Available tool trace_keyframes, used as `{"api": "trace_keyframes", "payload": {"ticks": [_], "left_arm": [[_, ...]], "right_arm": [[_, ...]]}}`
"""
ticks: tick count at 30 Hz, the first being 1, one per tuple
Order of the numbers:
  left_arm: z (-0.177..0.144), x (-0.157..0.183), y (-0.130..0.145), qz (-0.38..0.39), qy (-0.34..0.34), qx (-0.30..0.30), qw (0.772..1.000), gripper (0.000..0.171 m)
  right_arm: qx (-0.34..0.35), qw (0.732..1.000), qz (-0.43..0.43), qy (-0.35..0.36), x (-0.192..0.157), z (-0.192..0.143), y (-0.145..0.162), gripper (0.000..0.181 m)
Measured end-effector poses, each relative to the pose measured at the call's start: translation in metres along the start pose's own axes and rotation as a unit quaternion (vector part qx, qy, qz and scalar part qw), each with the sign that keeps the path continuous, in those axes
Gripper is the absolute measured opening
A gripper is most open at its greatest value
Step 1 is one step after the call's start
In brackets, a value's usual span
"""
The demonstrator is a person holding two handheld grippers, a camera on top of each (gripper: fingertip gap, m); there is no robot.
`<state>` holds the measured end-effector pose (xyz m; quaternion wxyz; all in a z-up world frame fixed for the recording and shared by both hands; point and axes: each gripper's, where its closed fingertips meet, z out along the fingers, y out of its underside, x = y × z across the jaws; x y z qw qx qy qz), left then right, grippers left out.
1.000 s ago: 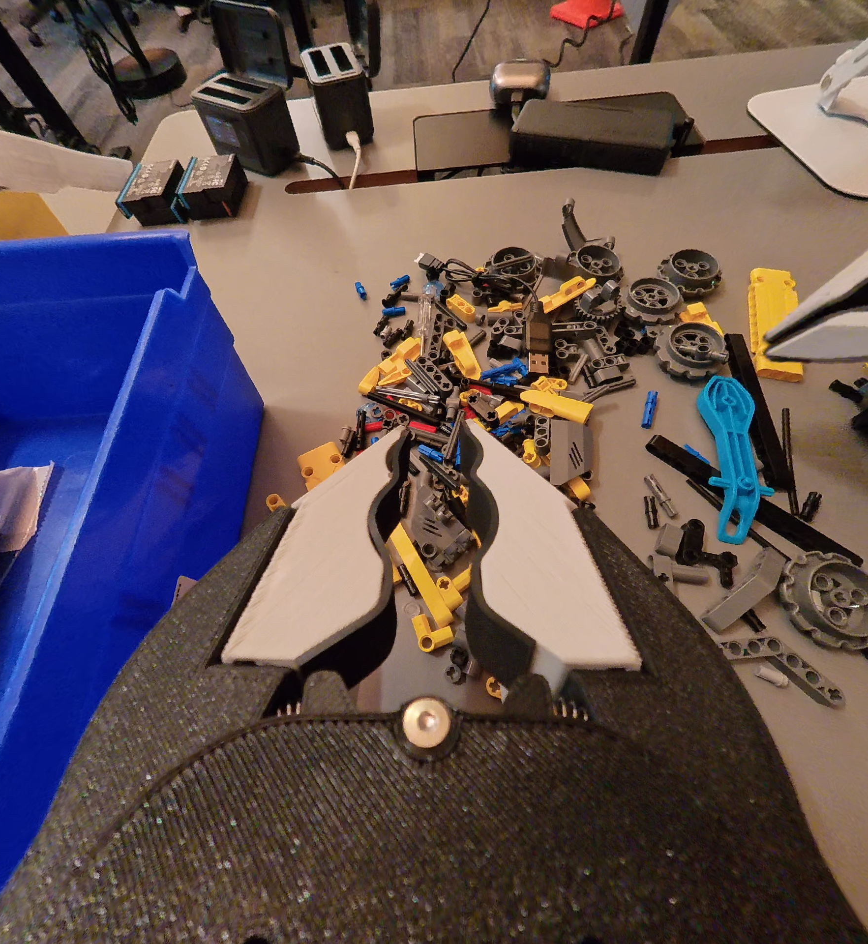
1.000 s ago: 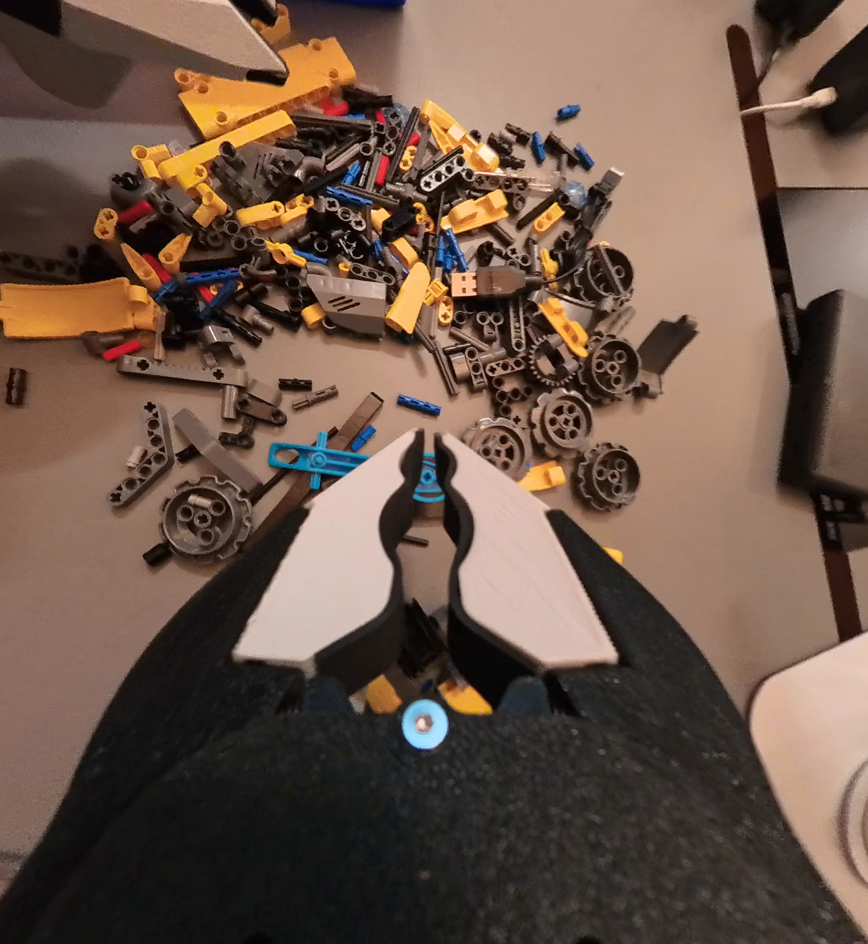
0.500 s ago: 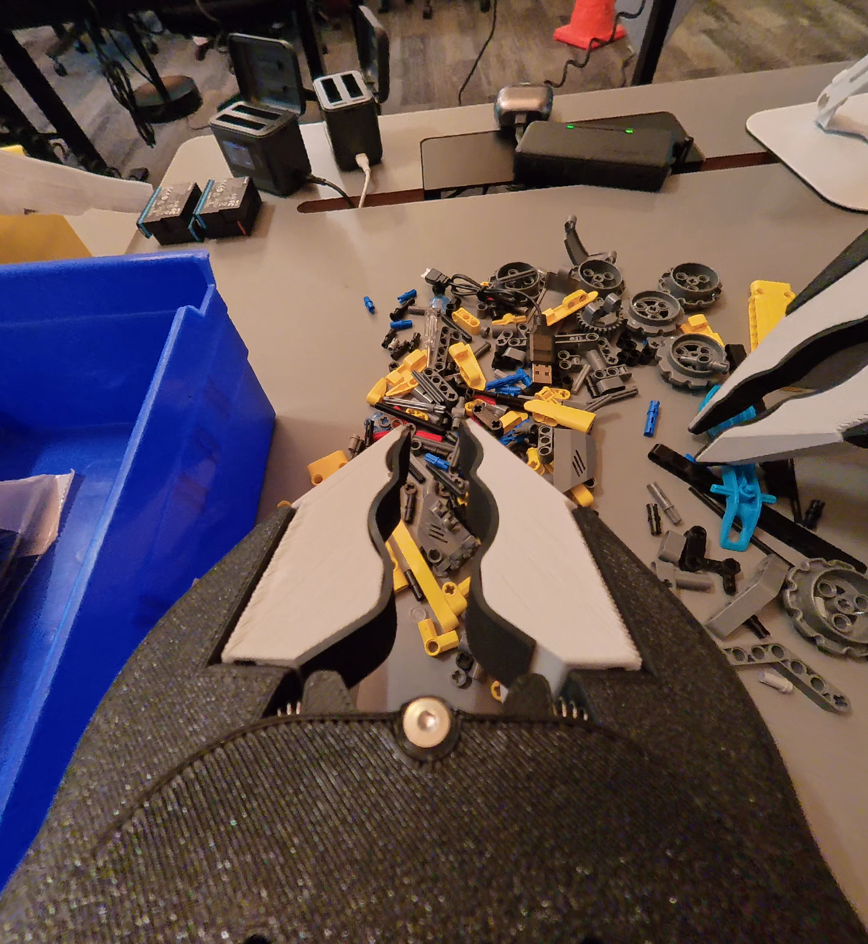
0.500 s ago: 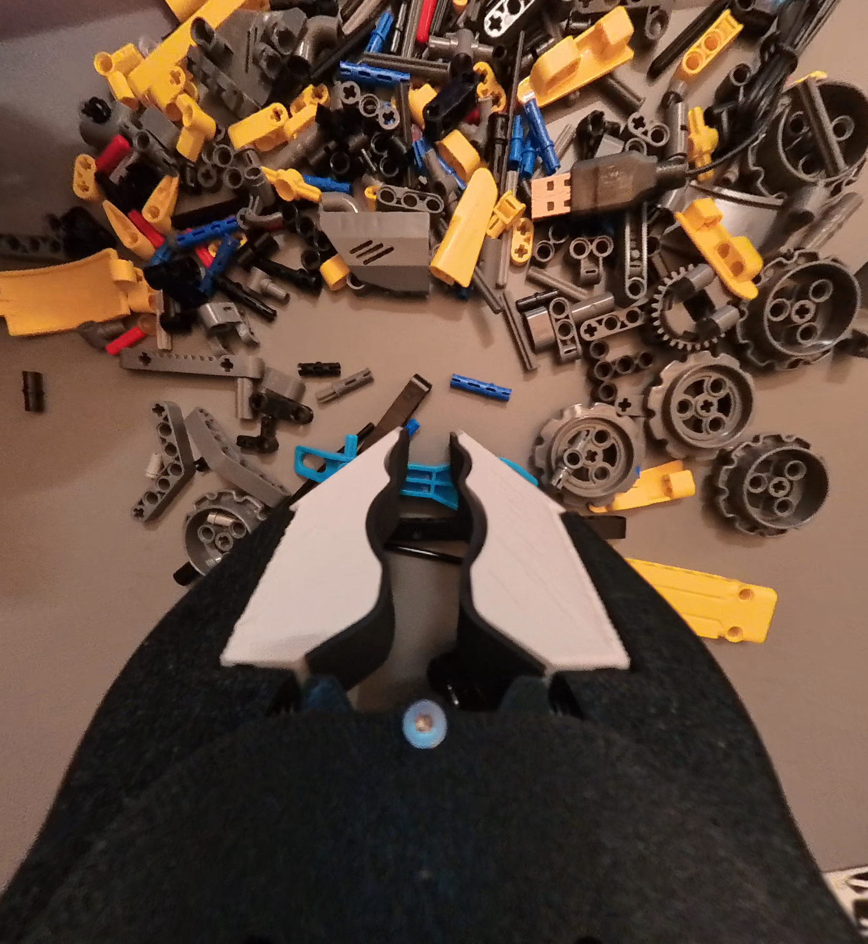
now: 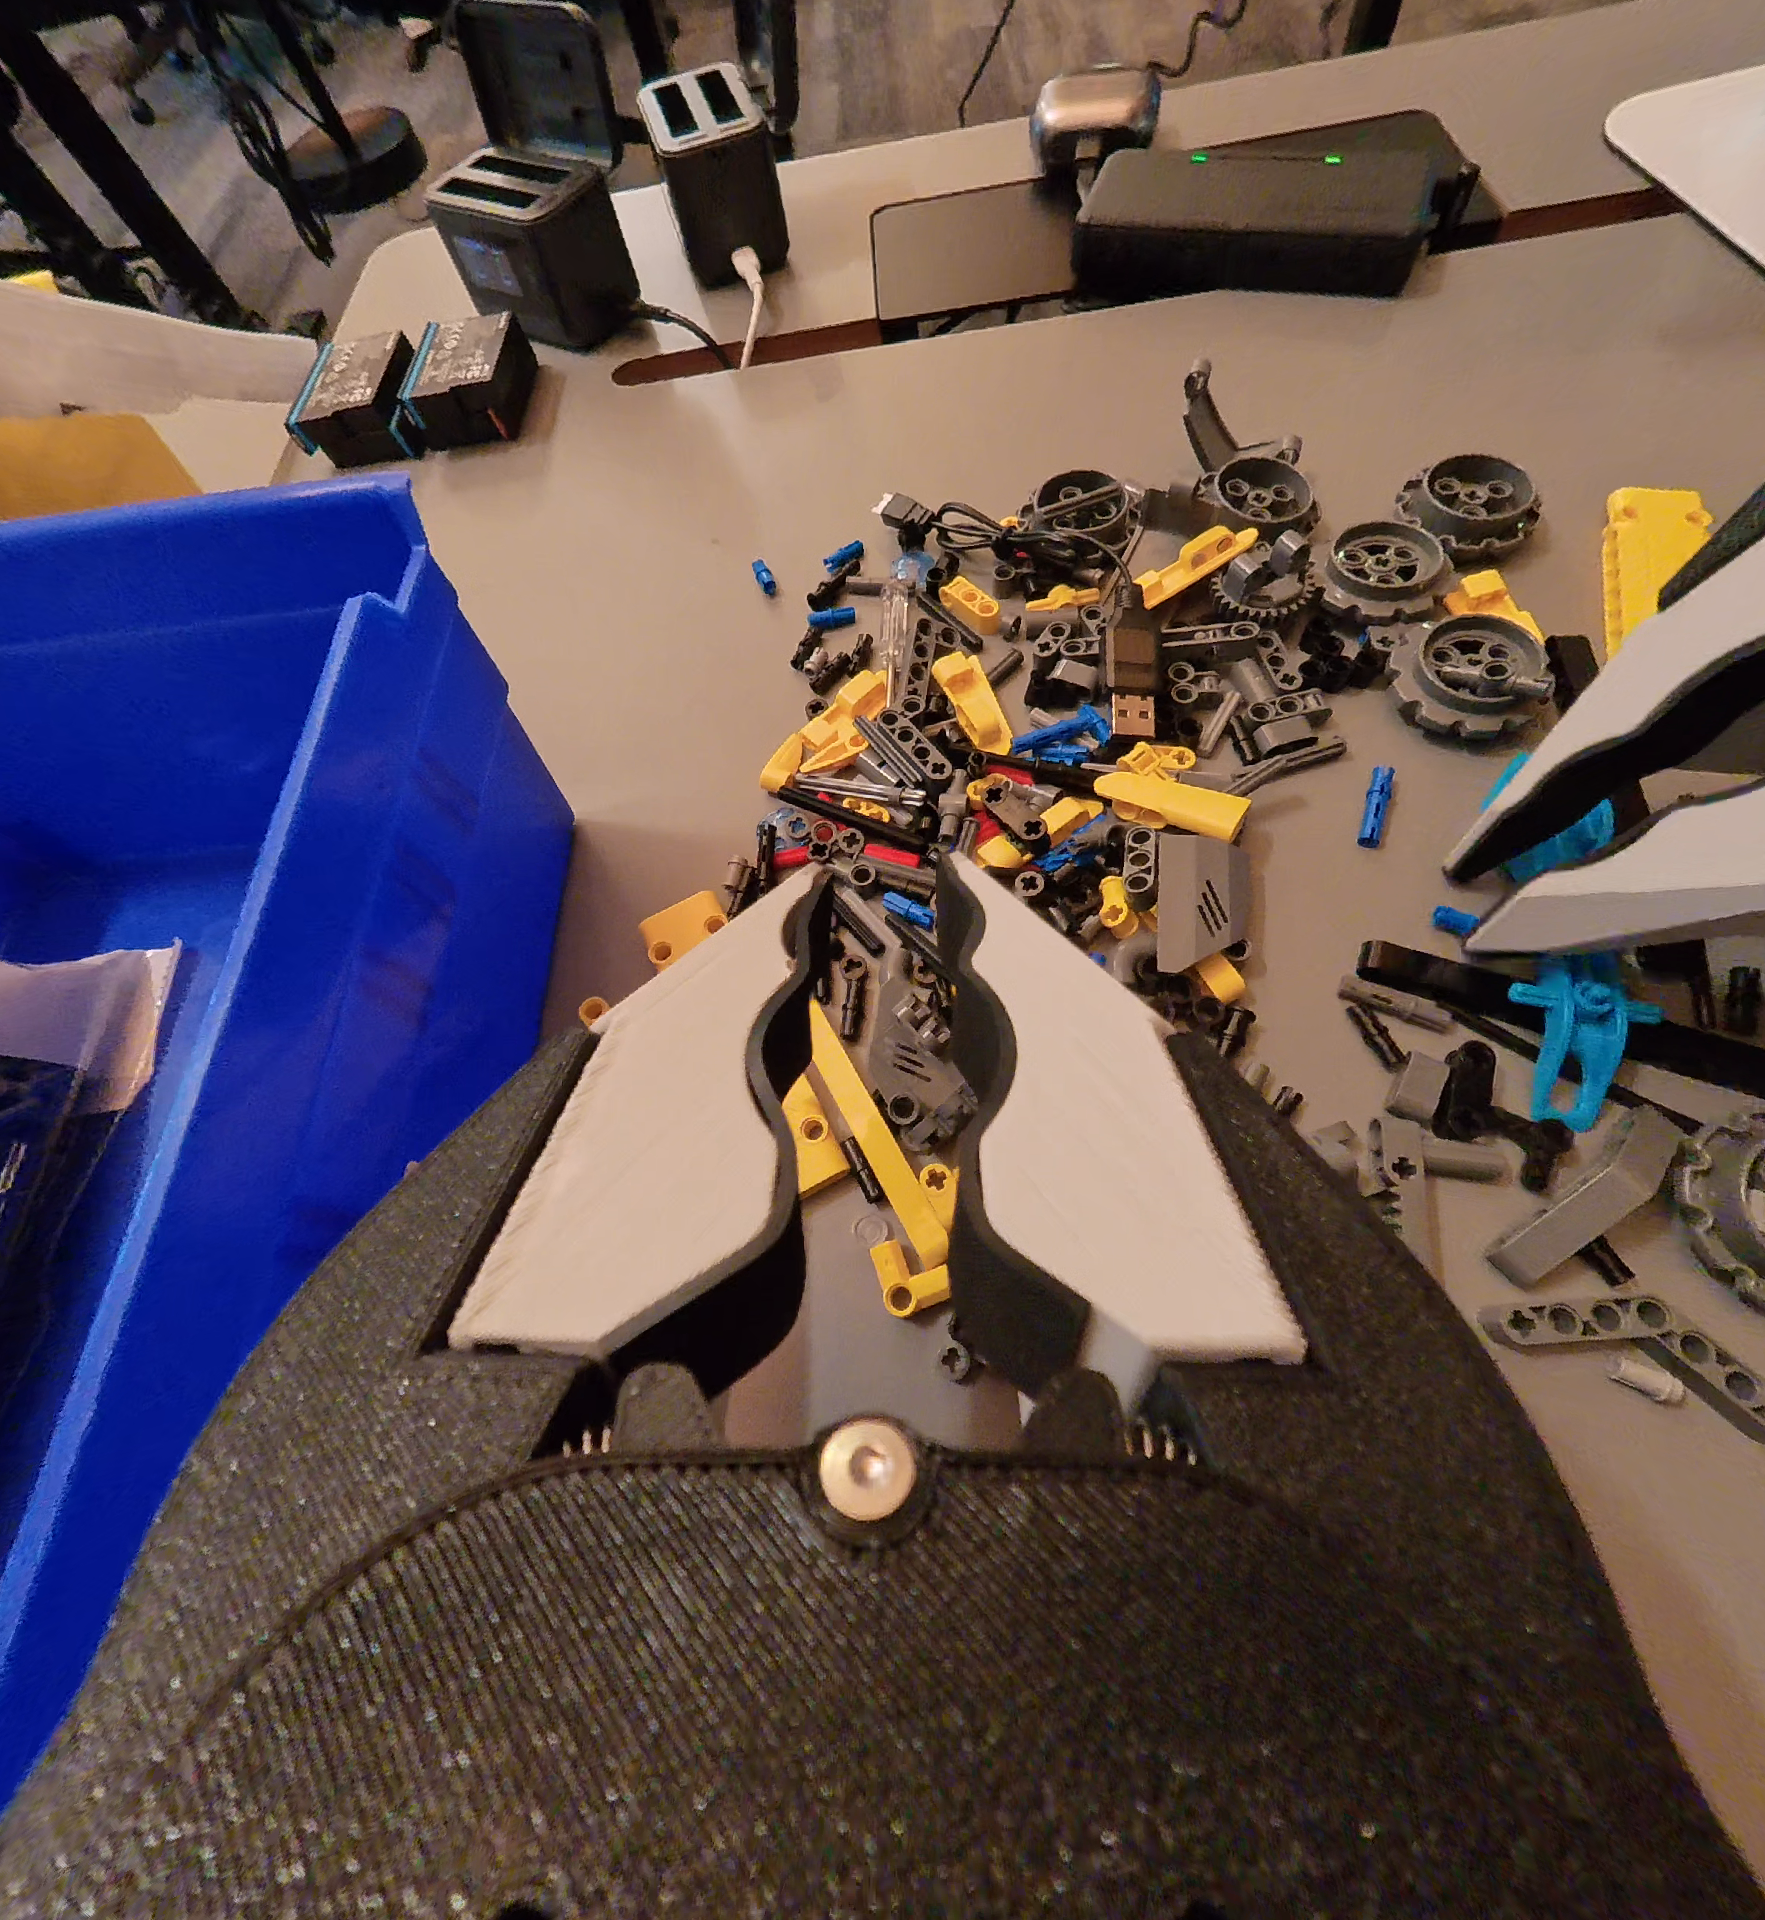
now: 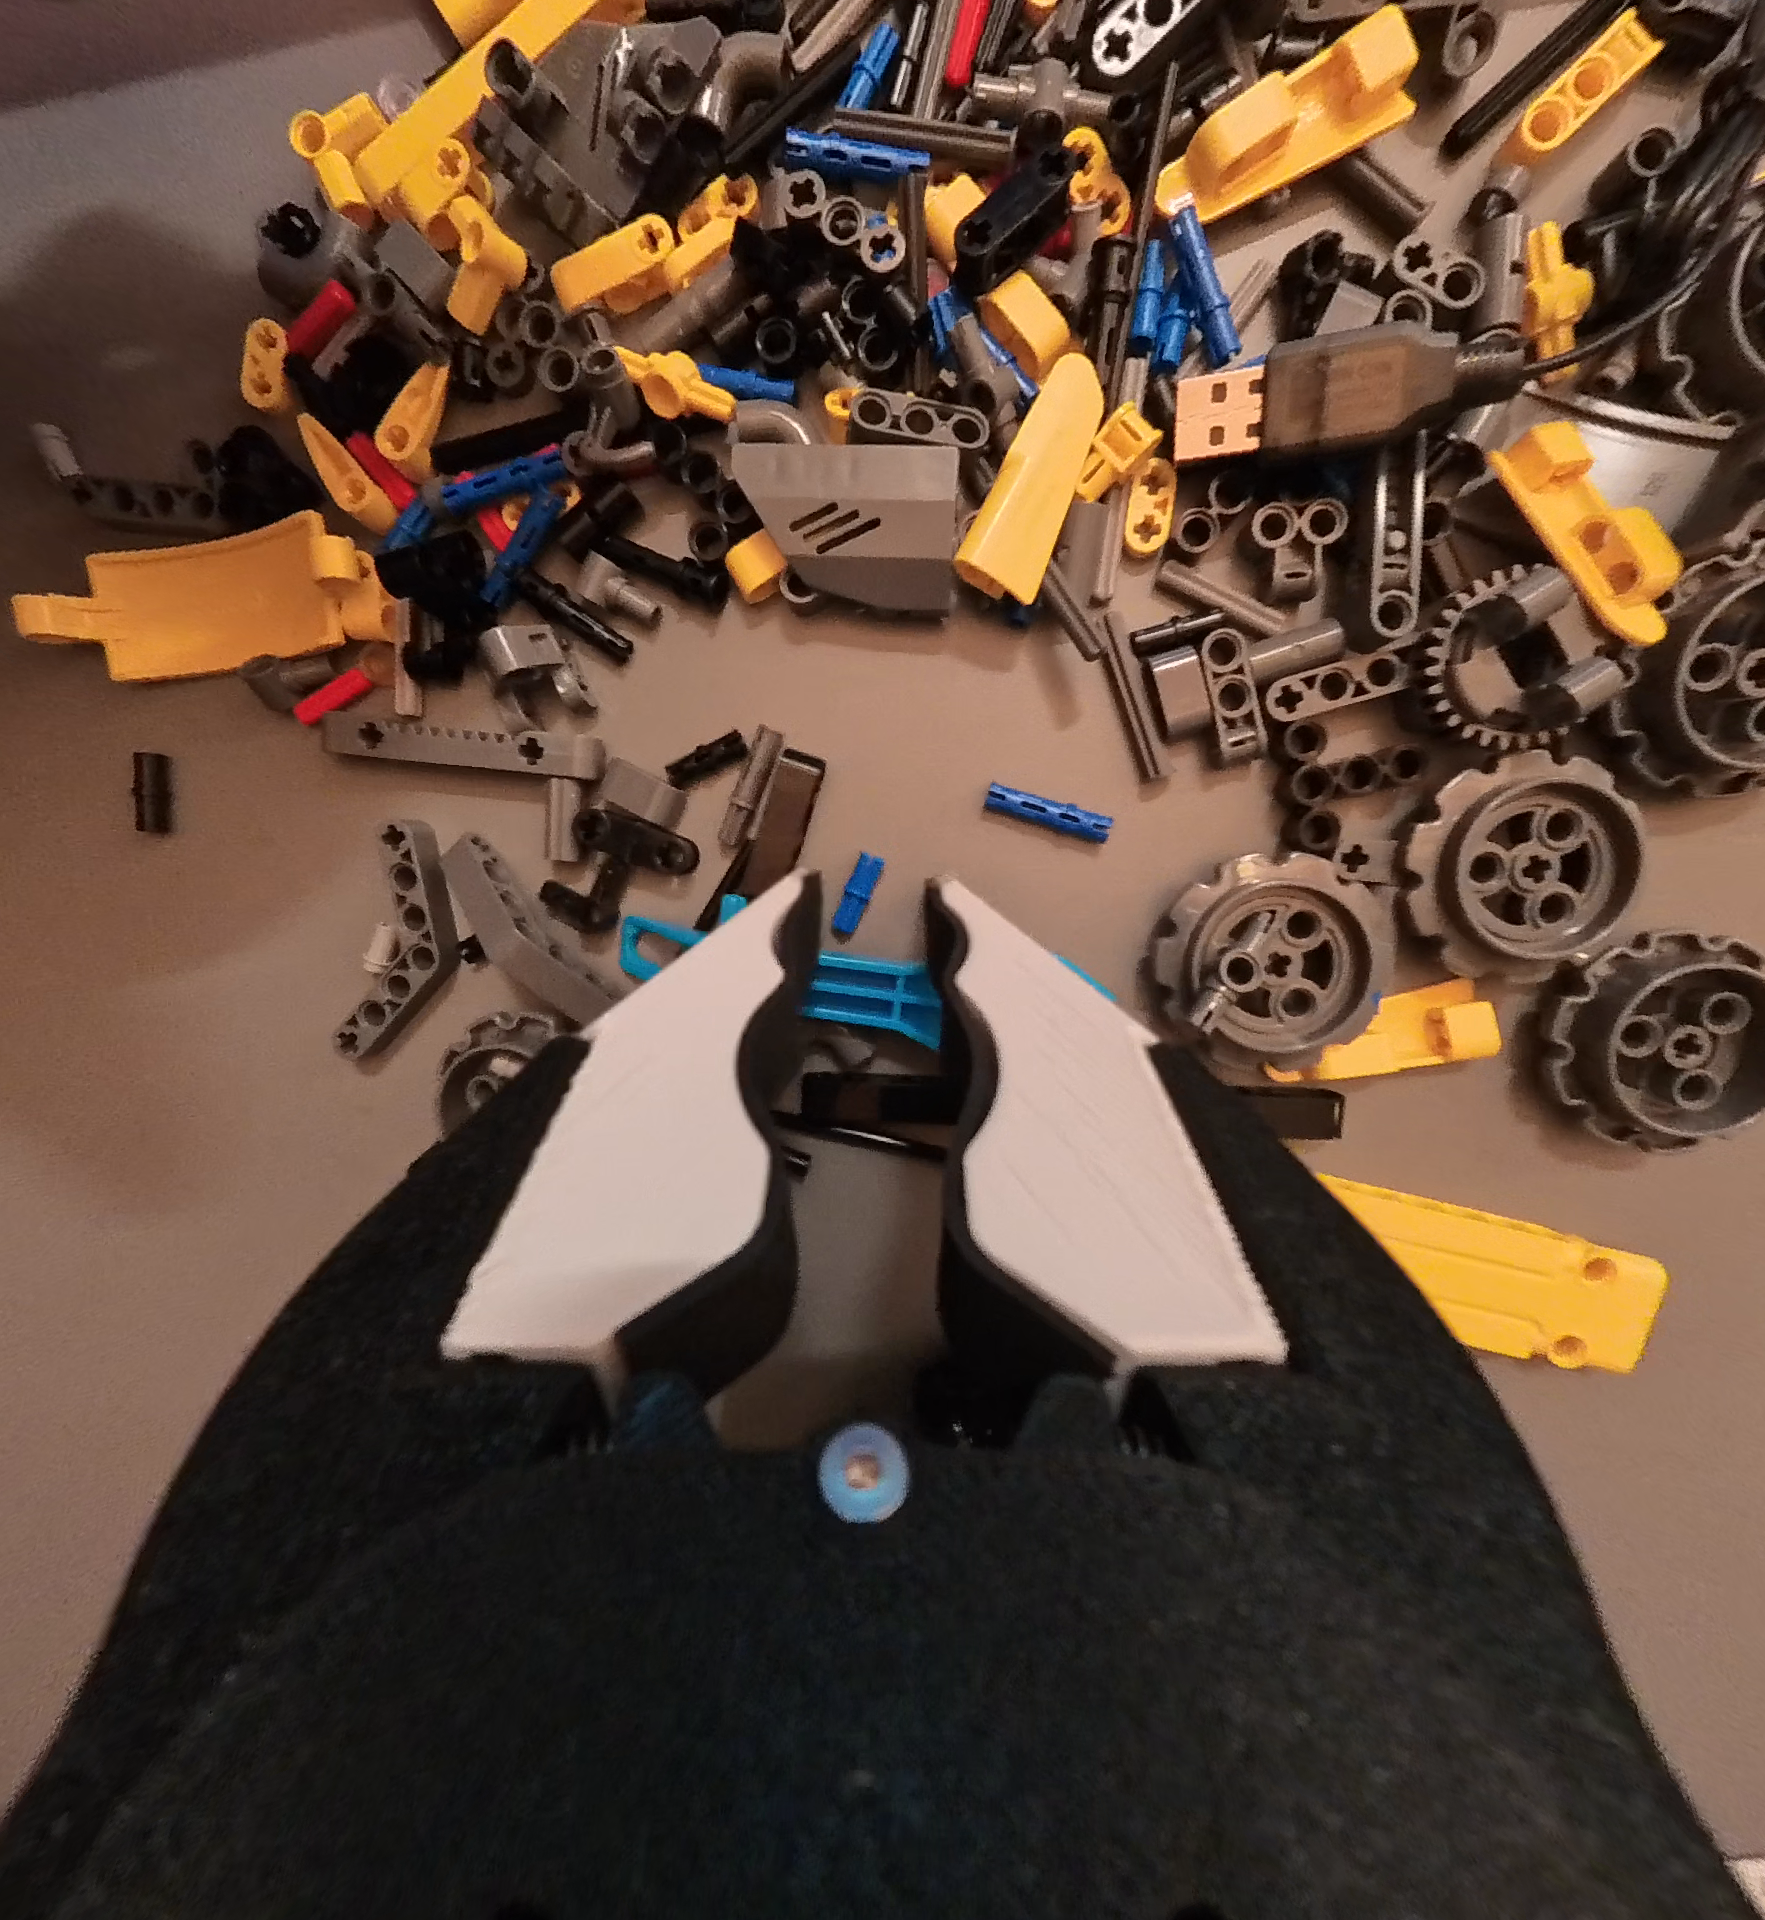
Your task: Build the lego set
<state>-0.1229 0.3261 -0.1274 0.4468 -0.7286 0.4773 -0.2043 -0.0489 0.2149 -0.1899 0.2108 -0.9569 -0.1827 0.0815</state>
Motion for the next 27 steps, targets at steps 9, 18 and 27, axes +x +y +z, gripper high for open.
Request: {"api": "trace_keyframes", "payload": {"ticks": [9, 18, 27], "left_arm": [[0.0, -0.003, 0.001, 0.004, -0.009, -0.004, 1.0, 0.017], [-0.004, -0.012, -0.005, -0.028, -0.02, 0.015, 0.999, 0.017], [0.001, -0.005, -0.003, 0.003, -0.019, 0.006, 1.0, 0.016]], "right_arm": [[0.014, 0.997, -0.029, 0.067, 0.015, -0.002, -0.005, 0.005], [0.162, 0.979, -0.036, 0.116, 0.009, -0.073, -0.026, 0.005], [0.213, 0.967, -0.066, 0.124, -0.087, -0.131, 0.051, 0.005]]}}
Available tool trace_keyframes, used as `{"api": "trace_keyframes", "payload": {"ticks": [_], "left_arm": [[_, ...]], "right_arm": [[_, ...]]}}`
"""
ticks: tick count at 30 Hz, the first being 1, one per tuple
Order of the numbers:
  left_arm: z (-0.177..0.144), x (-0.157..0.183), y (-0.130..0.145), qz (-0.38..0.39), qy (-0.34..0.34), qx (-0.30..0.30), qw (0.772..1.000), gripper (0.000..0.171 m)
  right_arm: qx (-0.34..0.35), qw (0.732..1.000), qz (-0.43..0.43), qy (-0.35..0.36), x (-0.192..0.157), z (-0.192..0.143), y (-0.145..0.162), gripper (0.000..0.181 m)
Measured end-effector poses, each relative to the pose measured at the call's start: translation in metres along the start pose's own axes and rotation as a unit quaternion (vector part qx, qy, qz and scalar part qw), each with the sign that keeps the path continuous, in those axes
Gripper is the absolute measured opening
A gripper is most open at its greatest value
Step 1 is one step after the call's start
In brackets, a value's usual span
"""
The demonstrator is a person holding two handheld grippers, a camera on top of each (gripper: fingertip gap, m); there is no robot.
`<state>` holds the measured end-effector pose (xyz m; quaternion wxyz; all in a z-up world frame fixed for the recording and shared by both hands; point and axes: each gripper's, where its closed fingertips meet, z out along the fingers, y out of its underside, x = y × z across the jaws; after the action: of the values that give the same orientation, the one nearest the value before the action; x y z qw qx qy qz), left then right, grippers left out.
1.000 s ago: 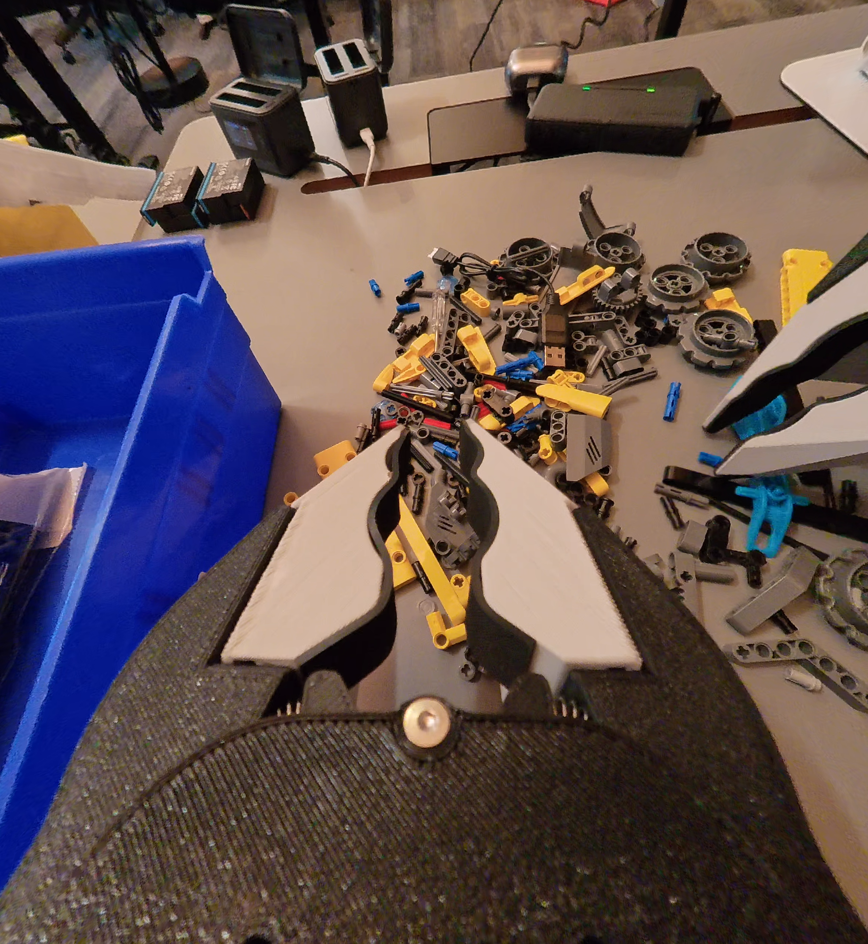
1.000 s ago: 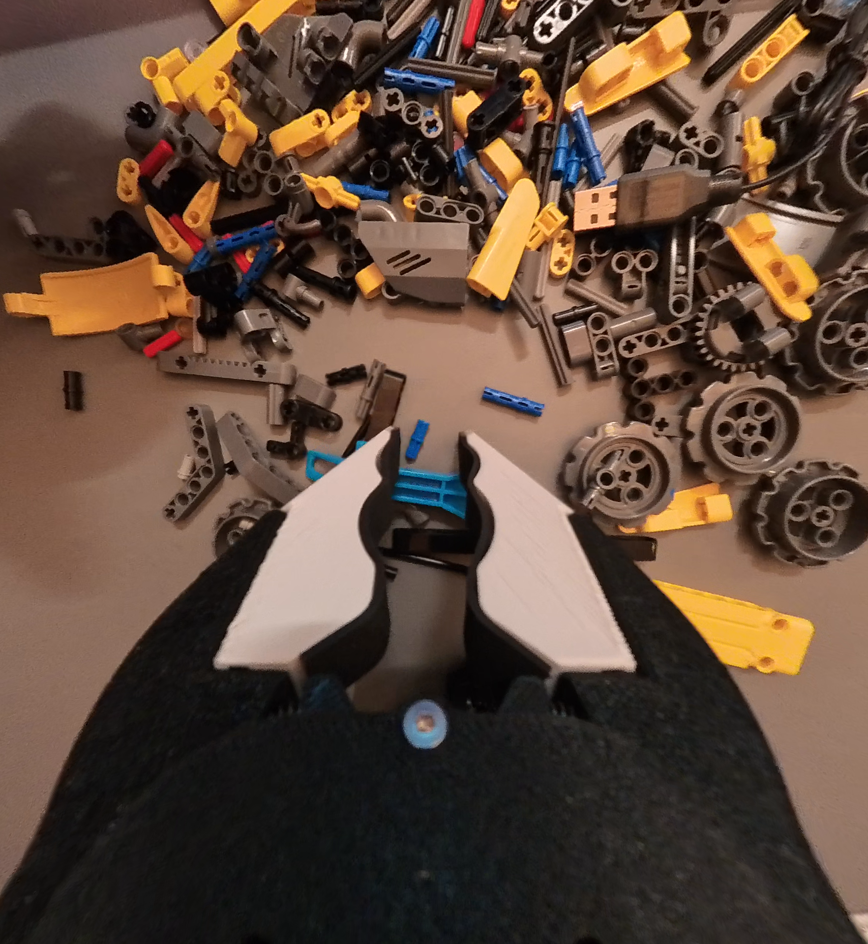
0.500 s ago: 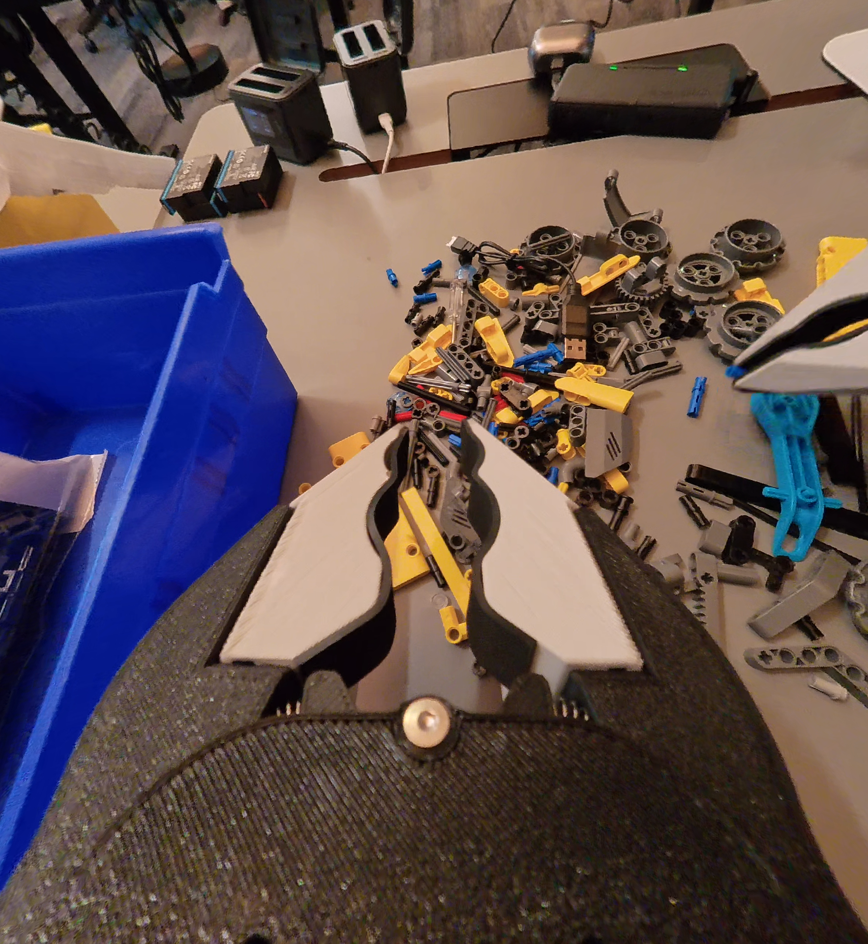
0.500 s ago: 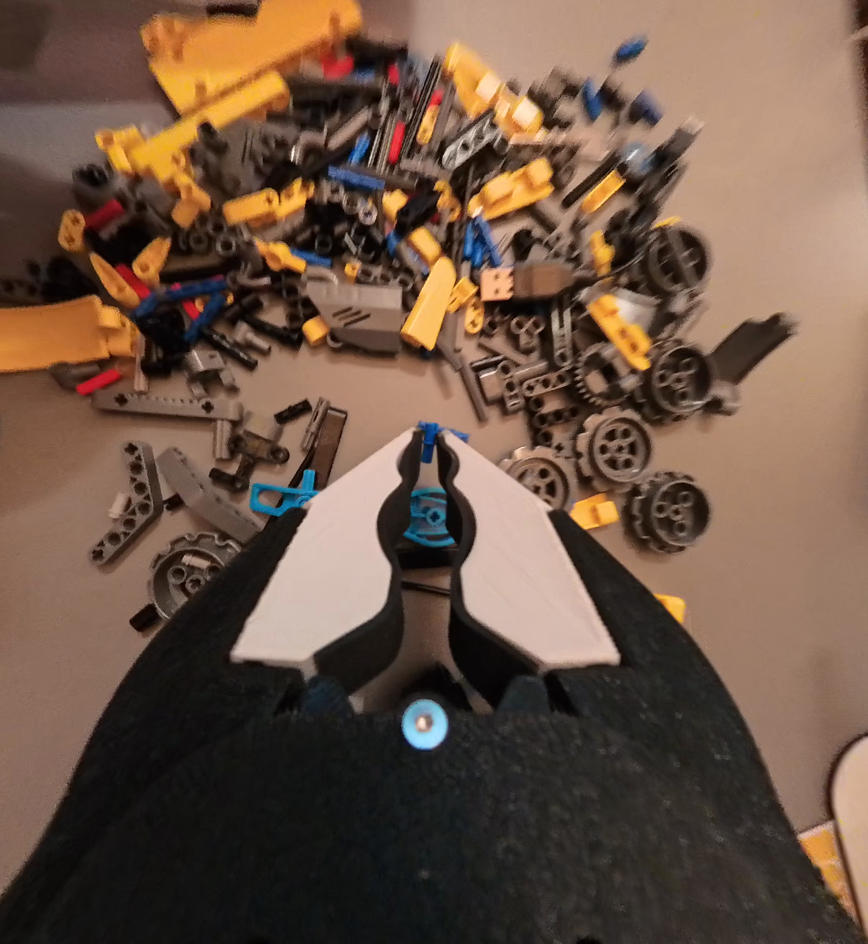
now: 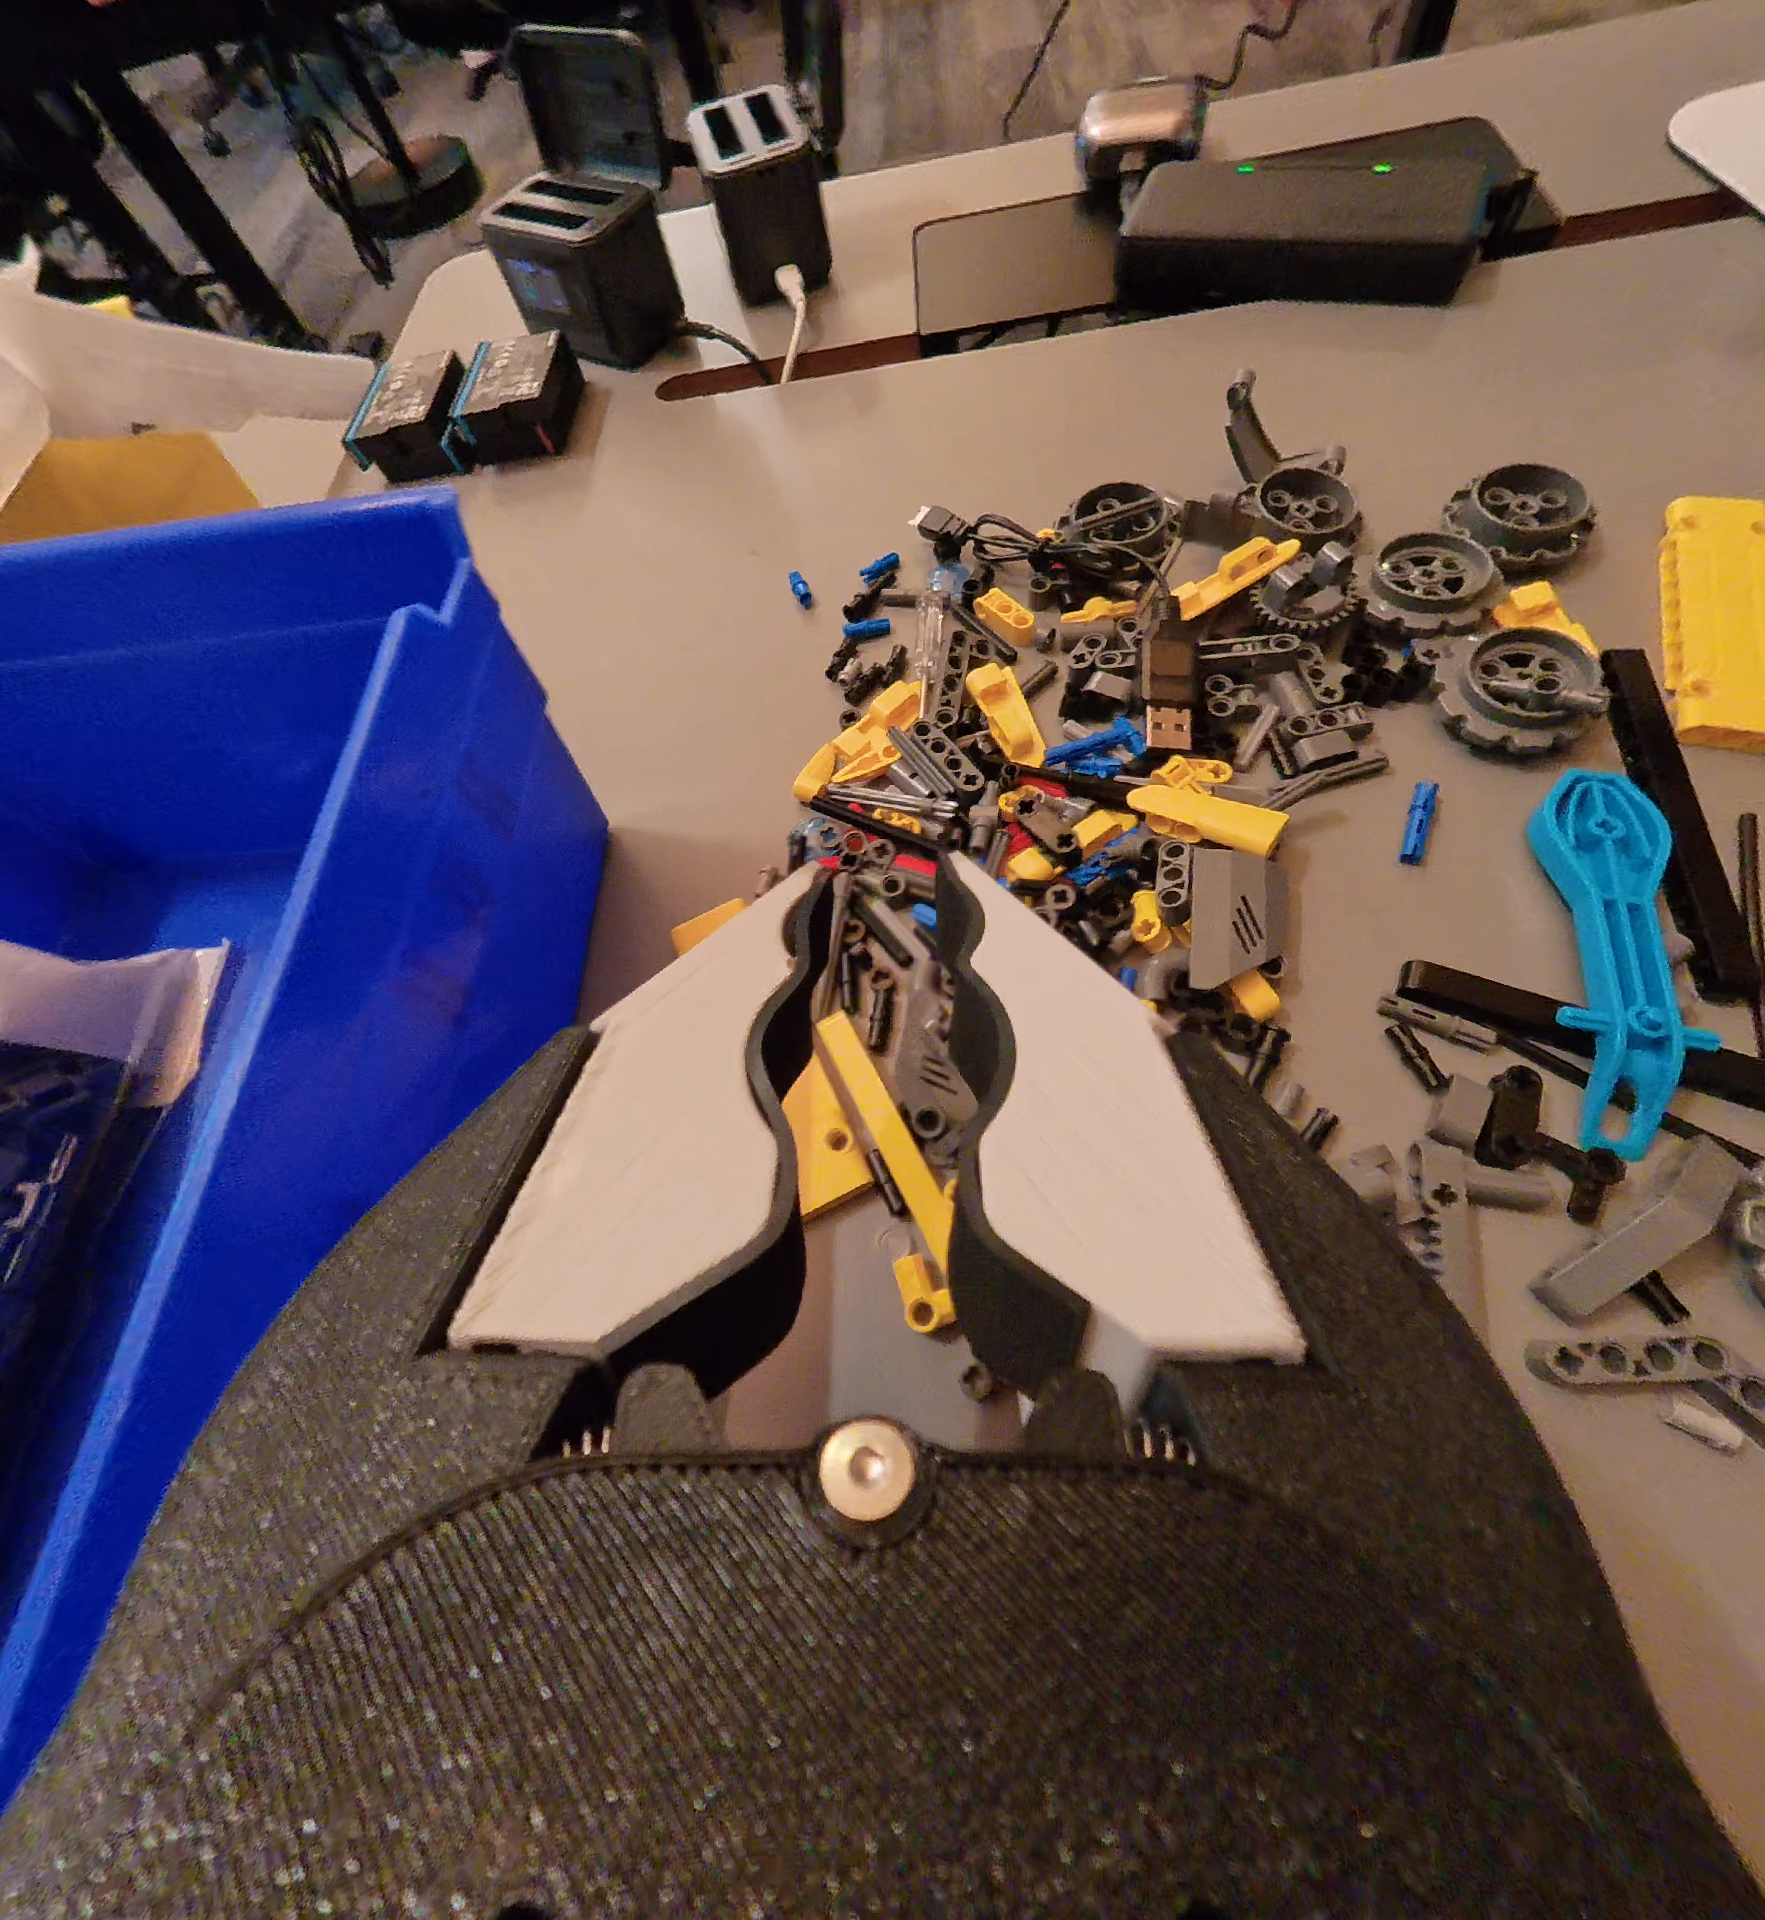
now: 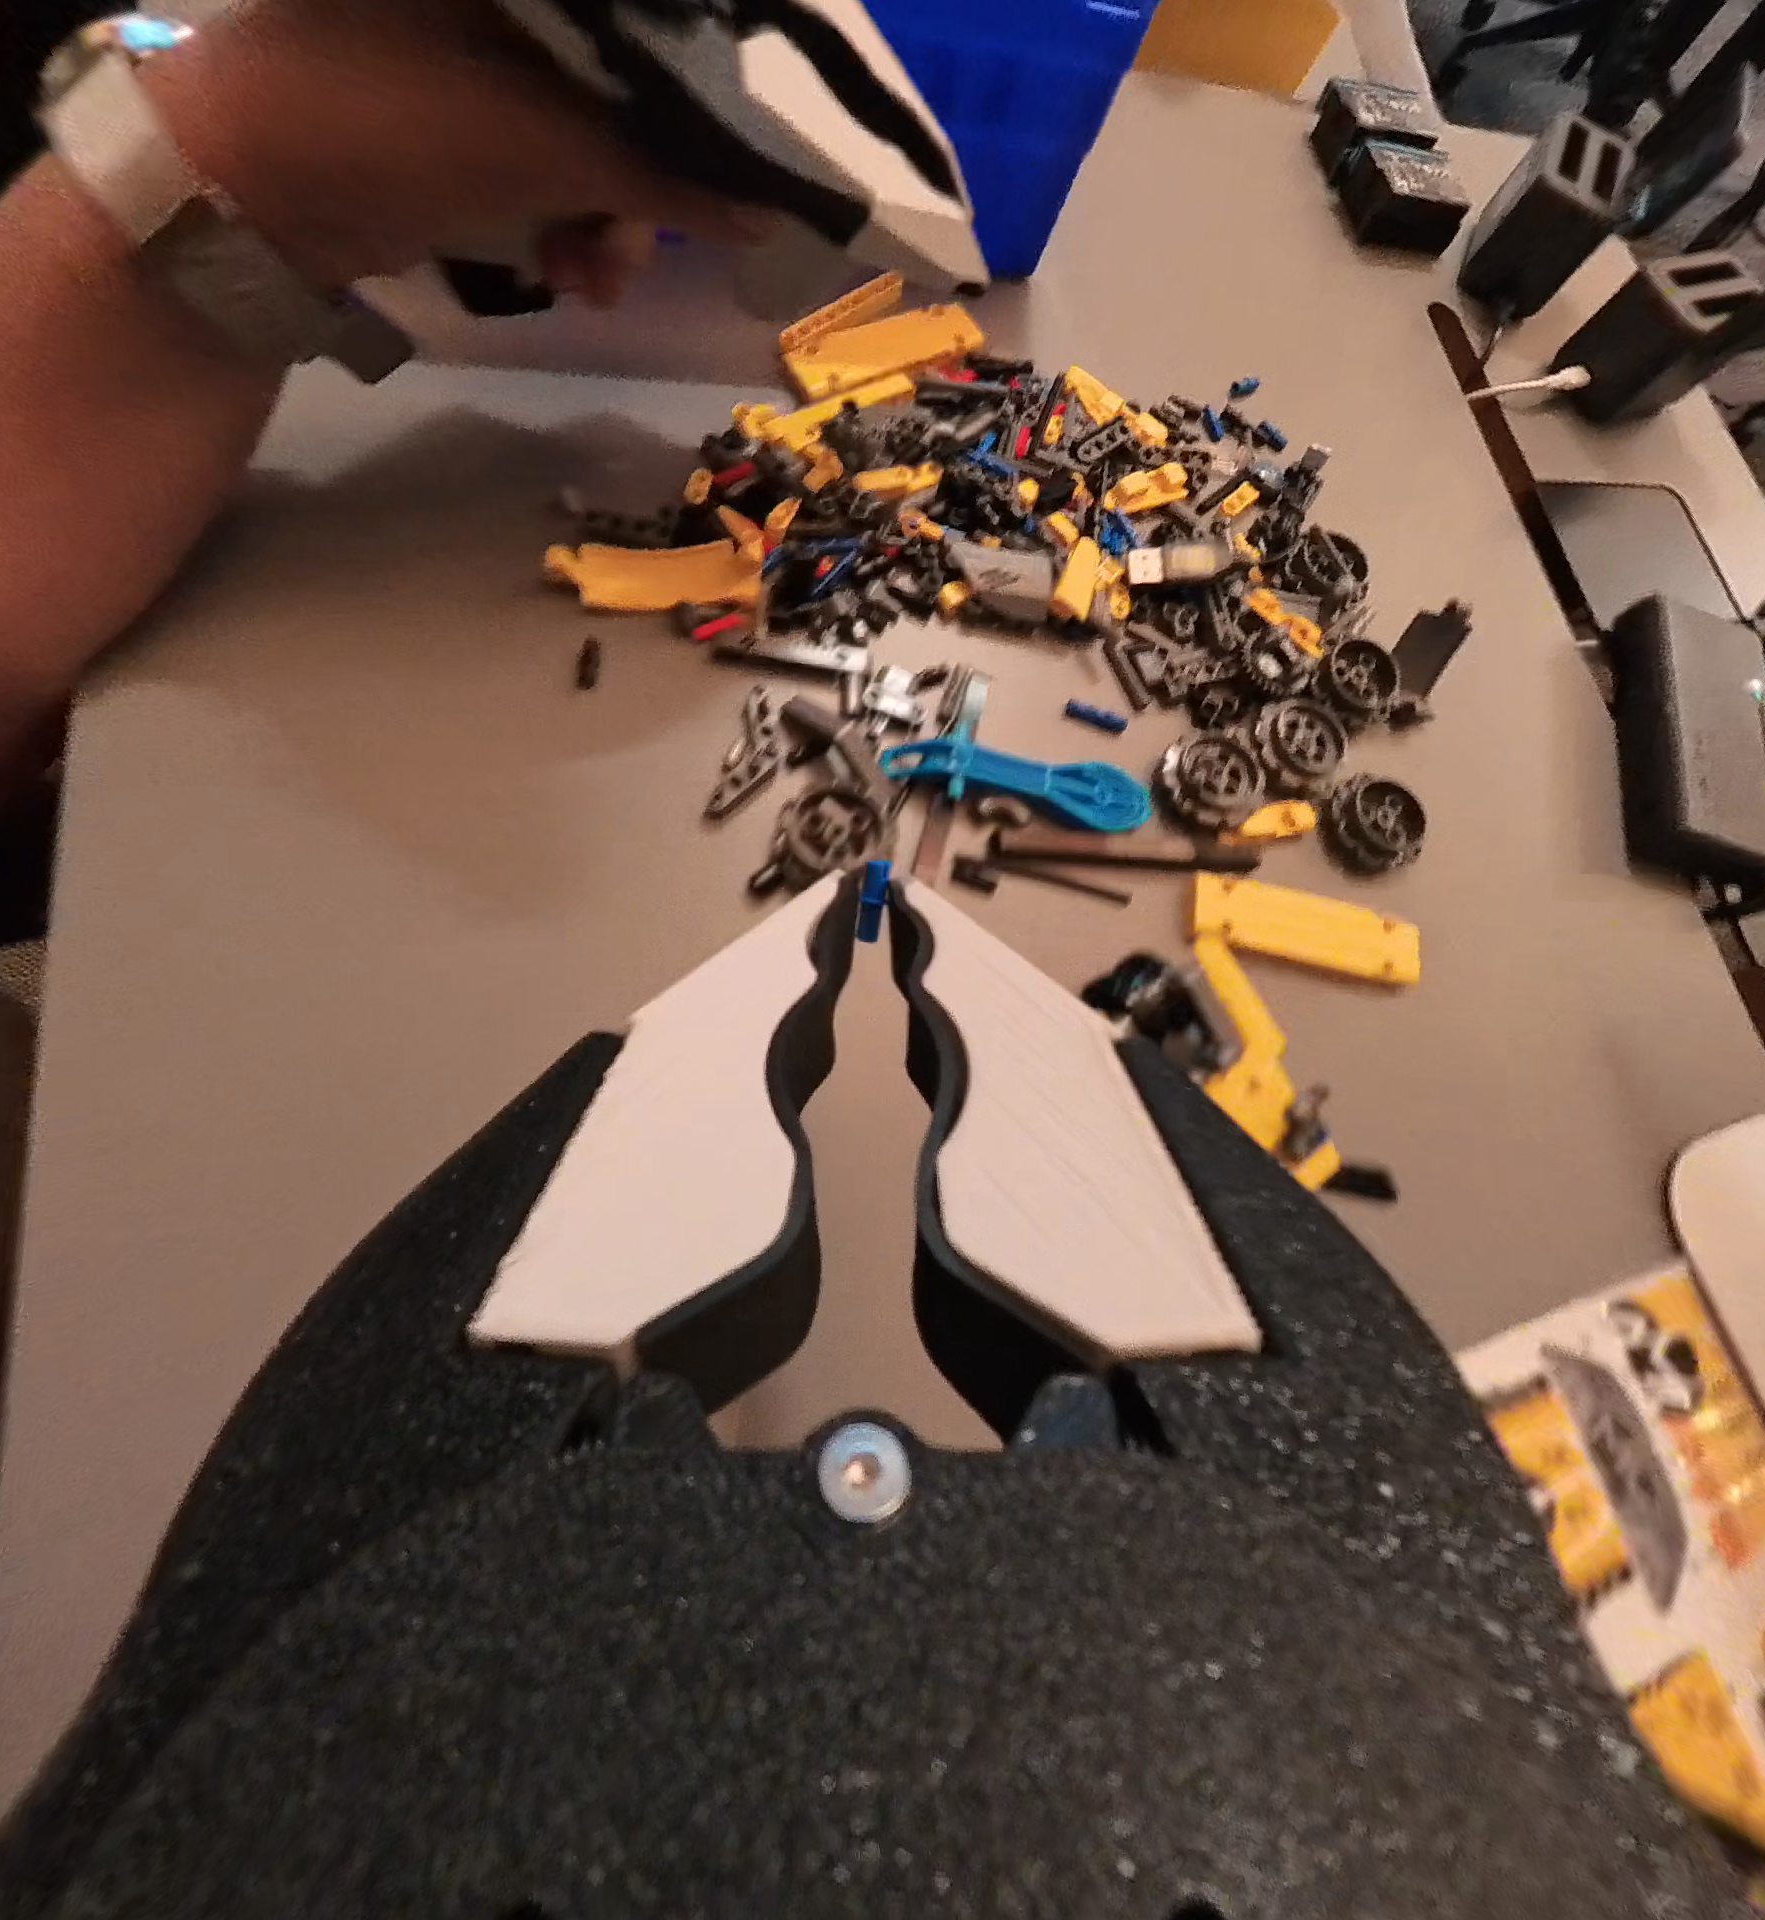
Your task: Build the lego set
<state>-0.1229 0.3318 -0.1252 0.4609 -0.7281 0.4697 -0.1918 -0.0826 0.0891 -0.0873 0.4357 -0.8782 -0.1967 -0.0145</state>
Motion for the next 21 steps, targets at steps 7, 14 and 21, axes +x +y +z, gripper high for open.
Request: {"api": "trace_keyframes", "payload": {"ticks": [7, 14, 21], "left_arm": [[-0.024, 0.056, -0.047, 0.013, 0.073, 0.073, 0.995, 0.017], [-0.091, 0.254, -0.072, 0.134, 0.292, 0.094, 0.942, 0.019], [-0.181, 0.453, 0.008, 0.185, 0.561, 0.015, 0.806, 0.012]], "right_arm": [[0.027, 0.999, 0.041, 0.014, -0.042, -0.089, 0.073, 0.005], [0.057, 0.994, 0.086, 0.025, -0.07, -0.117, 0.136, 0.005], [0.017, 0.996, 0.071, 0.055, -0.073, -0.133, 0.183, 0.005]]}}
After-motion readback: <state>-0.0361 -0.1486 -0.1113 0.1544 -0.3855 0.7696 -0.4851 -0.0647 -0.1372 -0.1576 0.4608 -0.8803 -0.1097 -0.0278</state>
